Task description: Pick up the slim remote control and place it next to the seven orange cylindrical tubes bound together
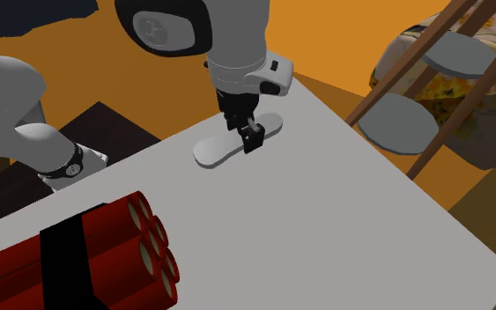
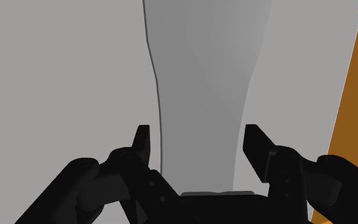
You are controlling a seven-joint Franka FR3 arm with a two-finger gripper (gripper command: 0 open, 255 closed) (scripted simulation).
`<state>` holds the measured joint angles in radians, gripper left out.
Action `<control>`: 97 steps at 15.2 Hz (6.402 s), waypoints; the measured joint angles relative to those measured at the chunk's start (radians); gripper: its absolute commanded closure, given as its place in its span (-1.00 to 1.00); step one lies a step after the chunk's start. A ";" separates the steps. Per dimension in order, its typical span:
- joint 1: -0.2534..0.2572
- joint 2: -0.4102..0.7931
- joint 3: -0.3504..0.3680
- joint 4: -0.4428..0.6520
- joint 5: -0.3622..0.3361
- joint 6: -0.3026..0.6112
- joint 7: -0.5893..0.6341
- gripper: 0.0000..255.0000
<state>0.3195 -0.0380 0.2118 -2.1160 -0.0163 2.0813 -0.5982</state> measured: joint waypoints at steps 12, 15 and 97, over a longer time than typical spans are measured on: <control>-0.002 -0.039 -0.003 0.121 0.009 -0.159 -0.011 1.00; -0.002 -0.050 -0.003 0.149 0.012 -0.198 -0.012 1.00; -0.279 -1.009 -1.099 0.036 -0.750 -0.725 -1.269 1.00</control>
<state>0.0410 -1.0475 -0.8869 -2.0805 -0.7665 1.3562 -1.8667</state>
